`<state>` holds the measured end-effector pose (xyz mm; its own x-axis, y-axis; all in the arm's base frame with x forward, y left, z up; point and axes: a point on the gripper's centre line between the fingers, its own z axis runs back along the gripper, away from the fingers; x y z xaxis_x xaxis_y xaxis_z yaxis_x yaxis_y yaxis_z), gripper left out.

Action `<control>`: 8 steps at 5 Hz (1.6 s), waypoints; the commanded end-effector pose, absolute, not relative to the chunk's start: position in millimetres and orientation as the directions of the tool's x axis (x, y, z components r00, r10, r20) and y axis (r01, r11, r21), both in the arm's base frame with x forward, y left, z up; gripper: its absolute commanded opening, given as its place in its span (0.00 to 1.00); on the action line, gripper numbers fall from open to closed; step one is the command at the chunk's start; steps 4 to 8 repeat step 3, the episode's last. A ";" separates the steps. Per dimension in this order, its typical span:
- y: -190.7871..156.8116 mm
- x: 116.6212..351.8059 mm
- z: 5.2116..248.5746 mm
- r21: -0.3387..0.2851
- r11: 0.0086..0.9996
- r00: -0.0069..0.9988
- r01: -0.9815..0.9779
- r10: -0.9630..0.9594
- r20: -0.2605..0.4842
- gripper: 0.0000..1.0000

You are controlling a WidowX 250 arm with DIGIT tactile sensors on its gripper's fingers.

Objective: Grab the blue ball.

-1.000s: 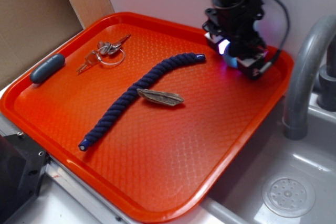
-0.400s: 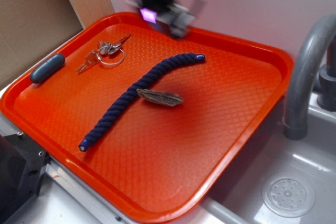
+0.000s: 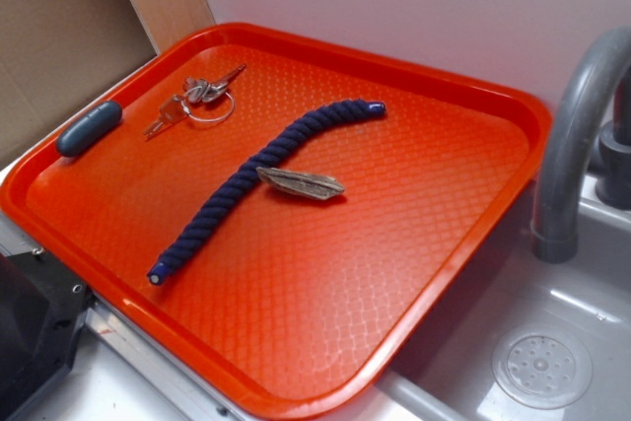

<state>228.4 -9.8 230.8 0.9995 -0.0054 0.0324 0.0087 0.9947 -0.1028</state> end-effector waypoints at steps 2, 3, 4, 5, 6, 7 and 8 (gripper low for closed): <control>-2.5 221.1 231.0 -0.103 0.958 0.964 -0.266 0.267 -0.005 0.00; -3.1 218.2 230.0 -0.105 0.957 0.962 -0.272 0.273 0.000 0.00; -3.1 218.2 230.0 -0.105 0.957 0.962 -0.272 0.273 0.000 0.00; -3.1 218.2 230.0 -0.105 0.957 0.962 -0.272 0.273 0.000 0.00; -3.1 218.2 230.0 -0.105 0.957 0.962 -0.272 0.273 0.000 0.00; -3.1 218.2 230.0 -0.105 0.957 0.962 -0.272 0.273 0.000 0.00; -3.1 218.2 230.0 -0.105 0.957 0.962 -0.272 0.273 0.000 0.00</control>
